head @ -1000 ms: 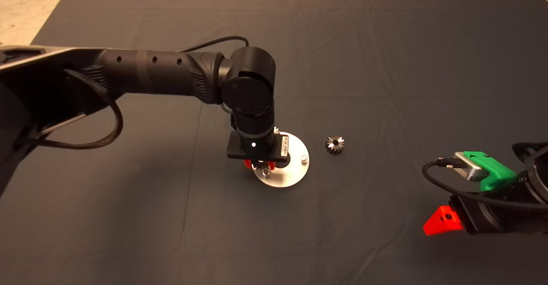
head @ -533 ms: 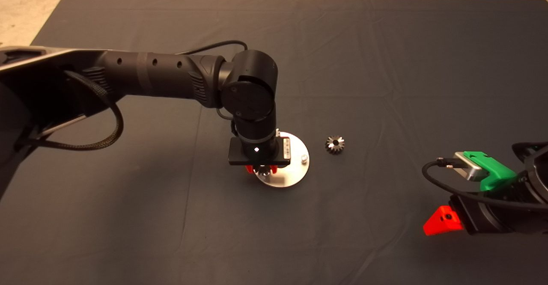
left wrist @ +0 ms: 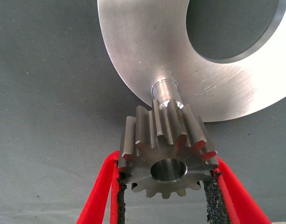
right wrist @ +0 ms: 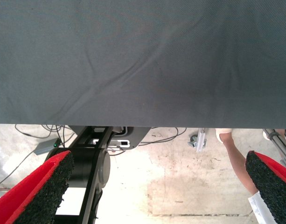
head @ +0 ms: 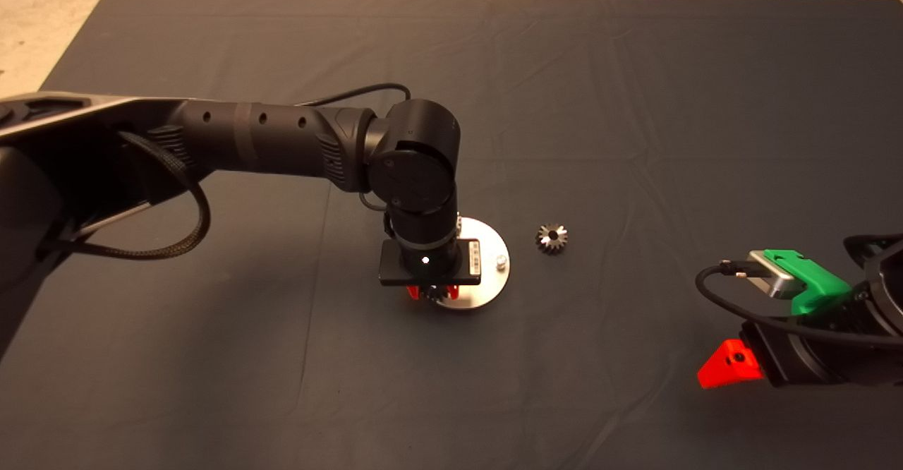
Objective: Install three planetary gears onto the carrier pins
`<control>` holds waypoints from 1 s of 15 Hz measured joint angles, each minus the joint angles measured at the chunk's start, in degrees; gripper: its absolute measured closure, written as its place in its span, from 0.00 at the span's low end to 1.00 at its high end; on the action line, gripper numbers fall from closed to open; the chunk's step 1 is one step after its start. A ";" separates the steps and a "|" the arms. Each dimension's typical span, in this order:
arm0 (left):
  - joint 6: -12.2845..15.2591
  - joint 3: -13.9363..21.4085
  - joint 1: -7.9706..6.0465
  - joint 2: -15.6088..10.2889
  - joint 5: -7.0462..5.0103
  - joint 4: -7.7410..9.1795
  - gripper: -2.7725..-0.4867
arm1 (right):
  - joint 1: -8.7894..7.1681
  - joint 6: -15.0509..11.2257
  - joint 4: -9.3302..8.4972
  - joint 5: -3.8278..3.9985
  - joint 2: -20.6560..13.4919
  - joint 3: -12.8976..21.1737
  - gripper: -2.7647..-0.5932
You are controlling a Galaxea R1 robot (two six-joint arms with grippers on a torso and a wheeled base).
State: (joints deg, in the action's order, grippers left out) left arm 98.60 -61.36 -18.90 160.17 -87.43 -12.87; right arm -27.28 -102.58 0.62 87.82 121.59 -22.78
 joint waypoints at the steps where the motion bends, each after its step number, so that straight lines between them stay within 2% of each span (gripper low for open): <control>1: 0.00 0.00 0.19 0.00 0.00 0.00 0.84 | 0.00 0.00 -0.01 0.00 -0.01 0.00 0.01; 6: -0.04 -0.41 0.75 1.74 -0.09 -0.02 0.84 | 0.00 0.00 -0.02 0.02 0.00 0.02 0.01; 15: -2.29 -1.95 0.80 2.17 -0.02 0.87 0.84 | 0.00 0.00 -0.02 0.00 0.00 0.02 0.01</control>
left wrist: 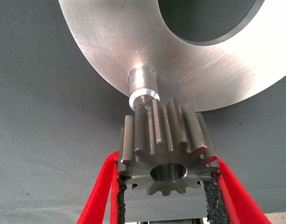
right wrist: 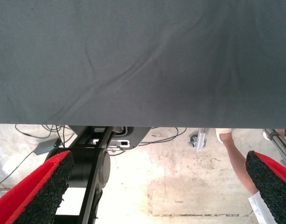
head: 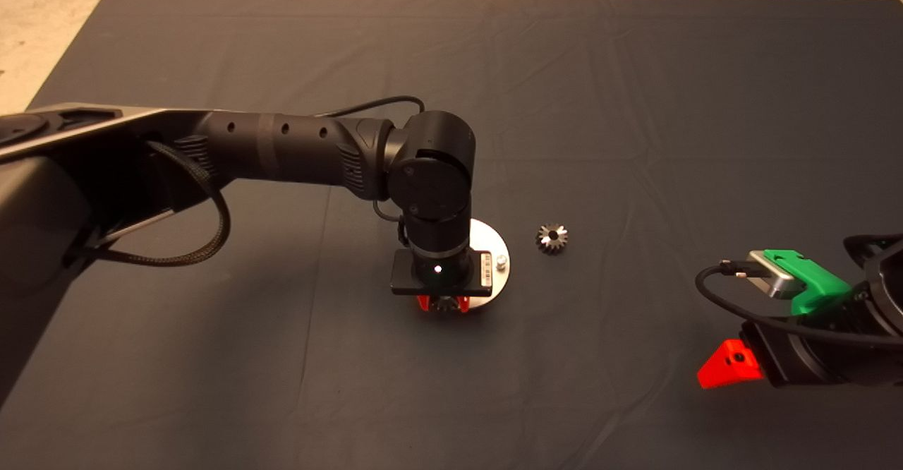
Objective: Install three planetary gears onto the carrier pins
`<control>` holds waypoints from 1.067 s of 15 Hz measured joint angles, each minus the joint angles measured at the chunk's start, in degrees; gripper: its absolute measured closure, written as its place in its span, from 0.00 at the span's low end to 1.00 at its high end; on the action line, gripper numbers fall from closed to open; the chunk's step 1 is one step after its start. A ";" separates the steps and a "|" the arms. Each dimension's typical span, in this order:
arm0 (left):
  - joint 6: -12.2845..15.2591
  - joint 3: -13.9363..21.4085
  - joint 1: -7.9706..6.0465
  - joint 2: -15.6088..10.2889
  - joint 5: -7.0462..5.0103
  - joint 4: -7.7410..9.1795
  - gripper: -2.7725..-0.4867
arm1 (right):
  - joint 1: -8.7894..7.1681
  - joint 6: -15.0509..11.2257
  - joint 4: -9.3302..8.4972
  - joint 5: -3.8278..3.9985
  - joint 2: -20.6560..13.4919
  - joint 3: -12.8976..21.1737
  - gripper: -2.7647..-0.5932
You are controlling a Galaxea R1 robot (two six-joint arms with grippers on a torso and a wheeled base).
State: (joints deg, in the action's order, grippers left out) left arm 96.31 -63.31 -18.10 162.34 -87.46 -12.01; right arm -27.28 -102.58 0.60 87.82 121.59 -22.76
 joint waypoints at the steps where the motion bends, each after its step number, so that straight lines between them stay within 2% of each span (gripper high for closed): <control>1: -0.15 0.00 0.00 -0.13 0.06 0.00 0.84 | 0.00 0.00 0.00 0.00 0.00 0.00 0.01; 7: -0.17 0.00 -0.02 -0.43 0.48 0.05 0.84 | 0.00 0.00 0.01 0.00 0.00 0.00 0.01; 16: -0.17 0.00 -0.05 -0.60 0.49 0.07 0.84 | 0.00 0.00 0.00 0.00 0.00 0.00 0.01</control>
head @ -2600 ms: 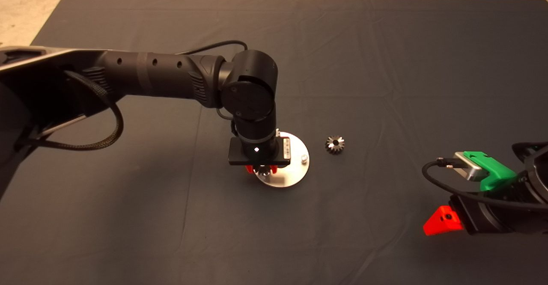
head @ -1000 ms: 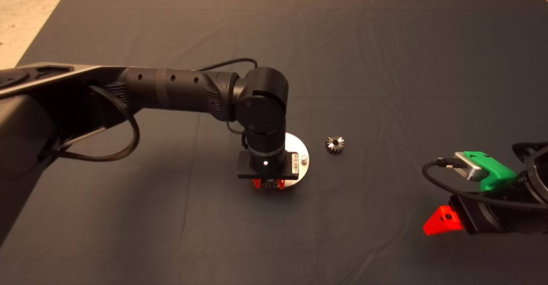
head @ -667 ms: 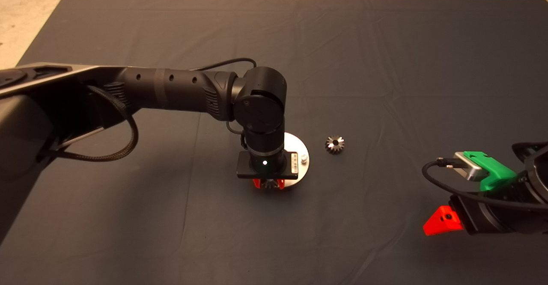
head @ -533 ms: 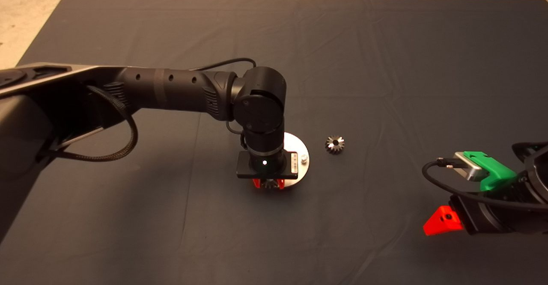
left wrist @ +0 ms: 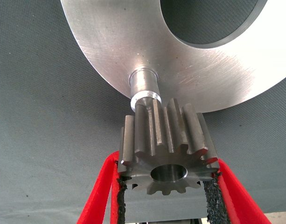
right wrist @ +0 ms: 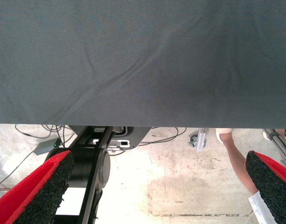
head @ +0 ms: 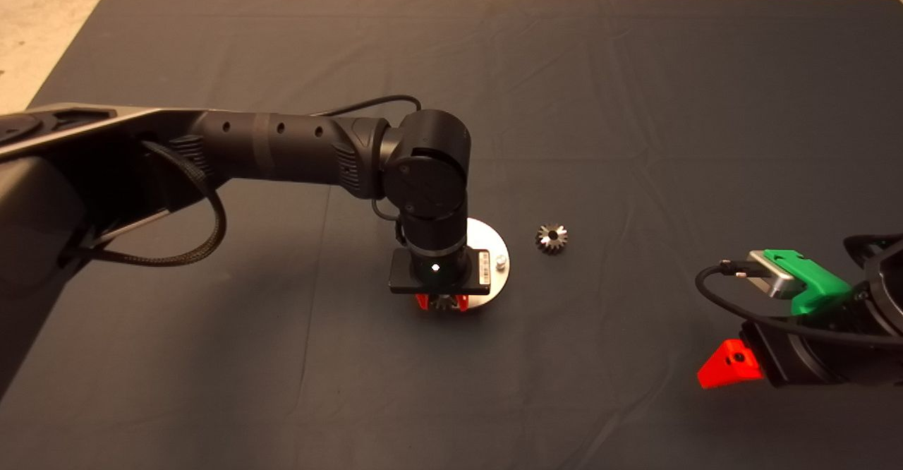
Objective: Install three planetary gears onto the carrier pins
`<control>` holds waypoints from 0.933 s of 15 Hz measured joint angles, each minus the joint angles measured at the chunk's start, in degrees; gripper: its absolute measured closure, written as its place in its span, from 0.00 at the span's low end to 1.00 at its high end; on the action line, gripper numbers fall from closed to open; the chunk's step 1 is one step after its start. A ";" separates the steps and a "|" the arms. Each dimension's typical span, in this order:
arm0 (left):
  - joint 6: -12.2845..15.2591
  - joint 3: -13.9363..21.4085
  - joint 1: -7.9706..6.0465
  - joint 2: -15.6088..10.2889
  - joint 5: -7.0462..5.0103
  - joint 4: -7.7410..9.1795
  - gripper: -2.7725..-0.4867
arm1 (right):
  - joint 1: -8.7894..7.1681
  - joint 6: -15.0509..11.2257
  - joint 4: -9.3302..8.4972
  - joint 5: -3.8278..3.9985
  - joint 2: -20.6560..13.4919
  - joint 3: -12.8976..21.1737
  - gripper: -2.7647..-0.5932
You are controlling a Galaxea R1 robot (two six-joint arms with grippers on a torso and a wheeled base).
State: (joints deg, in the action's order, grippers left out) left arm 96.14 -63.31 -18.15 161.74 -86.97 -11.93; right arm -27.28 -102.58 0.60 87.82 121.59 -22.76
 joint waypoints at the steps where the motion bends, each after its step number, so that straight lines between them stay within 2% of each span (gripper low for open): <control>1: 0.00 0.00 0.02 0.00 0.00 0.00 0.84 | 0.00 0.01 0.01 0.00 0.00 0.00 0.01; 10: 0.00 0.00 -0.01 -0.17 0.01 0.00 0.84 | 0.00 0.00 0.01 0.00 0.00 0.00 0.01; 14: -0.02 -0.06 -0.48 -0.63 -0.18 -0.13 0.84 | 0.00 0.00 0.02 -0.04 0.00 -0.01 0.01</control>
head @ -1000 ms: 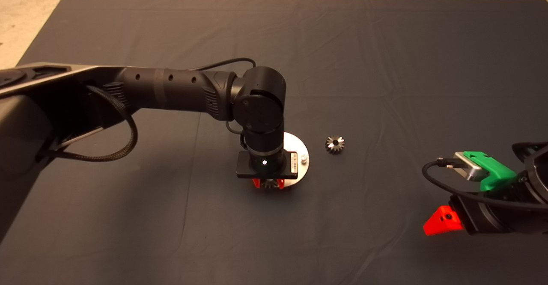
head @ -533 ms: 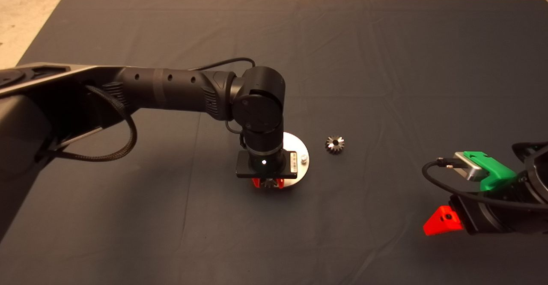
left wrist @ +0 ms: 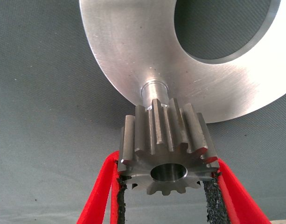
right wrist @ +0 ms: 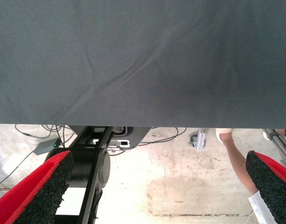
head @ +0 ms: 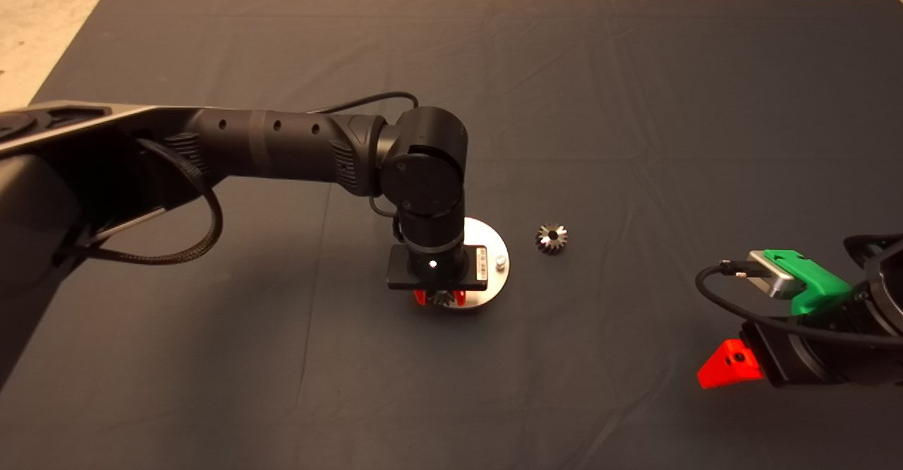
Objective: Install three planetary gears onto the carrier pins
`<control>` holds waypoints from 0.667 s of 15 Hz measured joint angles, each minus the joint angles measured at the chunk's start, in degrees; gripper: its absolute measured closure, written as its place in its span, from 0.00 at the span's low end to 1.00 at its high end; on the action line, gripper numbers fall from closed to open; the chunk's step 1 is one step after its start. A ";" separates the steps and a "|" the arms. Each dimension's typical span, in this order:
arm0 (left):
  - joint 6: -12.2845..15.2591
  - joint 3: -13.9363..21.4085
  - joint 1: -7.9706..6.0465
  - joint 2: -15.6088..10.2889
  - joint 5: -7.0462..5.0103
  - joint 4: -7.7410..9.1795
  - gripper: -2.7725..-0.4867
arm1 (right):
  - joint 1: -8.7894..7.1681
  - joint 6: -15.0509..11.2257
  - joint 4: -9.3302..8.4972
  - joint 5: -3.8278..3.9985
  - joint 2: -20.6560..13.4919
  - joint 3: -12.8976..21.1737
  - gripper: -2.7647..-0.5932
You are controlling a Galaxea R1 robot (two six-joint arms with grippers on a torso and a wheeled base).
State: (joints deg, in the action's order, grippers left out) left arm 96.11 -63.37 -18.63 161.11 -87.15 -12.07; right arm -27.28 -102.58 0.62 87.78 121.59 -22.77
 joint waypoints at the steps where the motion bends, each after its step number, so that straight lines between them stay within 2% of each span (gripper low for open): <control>1: 0.00 -0.02 -0.02 0.00 -0.04 0.00 0.84 | 0.00 0.00 0.00 0.04 0.00 -0.01 0.01; 6: 0.00 -0.30 -0.97 0.00 -0.24 0.00 0.84 | 0.00 0.00 0.00 0.02 0.00 -0.02 0.01; 10: 0.00 -0.80 -0.96 0.00 -0.26 -0.09 0.84 | 0.00 0.01 -0.02 0.04 0.00 0.00 0.01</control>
State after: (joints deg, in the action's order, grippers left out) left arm 96.11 -64.17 -19.59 161.11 -87.41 -12.15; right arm -27.28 -102.58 0.60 87.82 121.59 -22.77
